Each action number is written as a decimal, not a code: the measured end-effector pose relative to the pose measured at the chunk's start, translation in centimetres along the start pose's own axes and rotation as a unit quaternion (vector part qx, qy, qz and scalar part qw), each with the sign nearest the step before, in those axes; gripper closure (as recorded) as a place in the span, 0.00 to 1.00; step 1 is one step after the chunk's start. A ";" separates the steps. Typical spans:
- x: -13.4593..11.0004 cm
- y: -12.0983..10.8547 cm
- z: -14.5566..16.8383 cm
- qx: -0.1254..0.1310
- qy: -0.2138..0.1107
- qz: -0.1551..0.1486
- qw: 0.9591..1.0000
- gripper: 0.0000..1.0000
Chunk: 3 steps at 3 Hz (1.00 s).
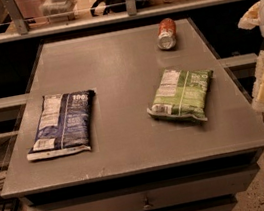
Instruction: Move coke can near blue chip bag
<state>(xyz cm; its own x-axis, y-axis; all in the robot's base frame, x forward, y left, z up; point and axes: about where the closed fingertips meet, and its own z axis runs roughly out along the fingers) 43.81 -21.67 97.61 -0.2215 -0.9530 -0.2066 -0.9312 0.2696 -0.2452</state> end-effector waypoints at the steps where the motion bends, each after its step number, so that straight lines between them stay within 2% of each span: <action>1: 0.0 0.0 0.0 0.000 0.000 0.000 1.000 0.00; 2: -0.2 -0.2 -0.2 0.000 -0.014 0.000 1.000 0.00; 3: -0.6 -1.3 0.2 0.006 -0.058 0.012 0.998 0.00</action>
Offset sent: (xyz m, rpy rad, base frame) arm 0.0039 0.0016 0.0010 0.0730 0.0004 0.0229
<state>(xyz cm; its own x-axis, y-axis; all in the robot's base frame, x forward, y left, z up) 45.26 -21.40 97.90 -0.2087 -0.9238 -0.3211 -0.9224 0.2951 -0.2493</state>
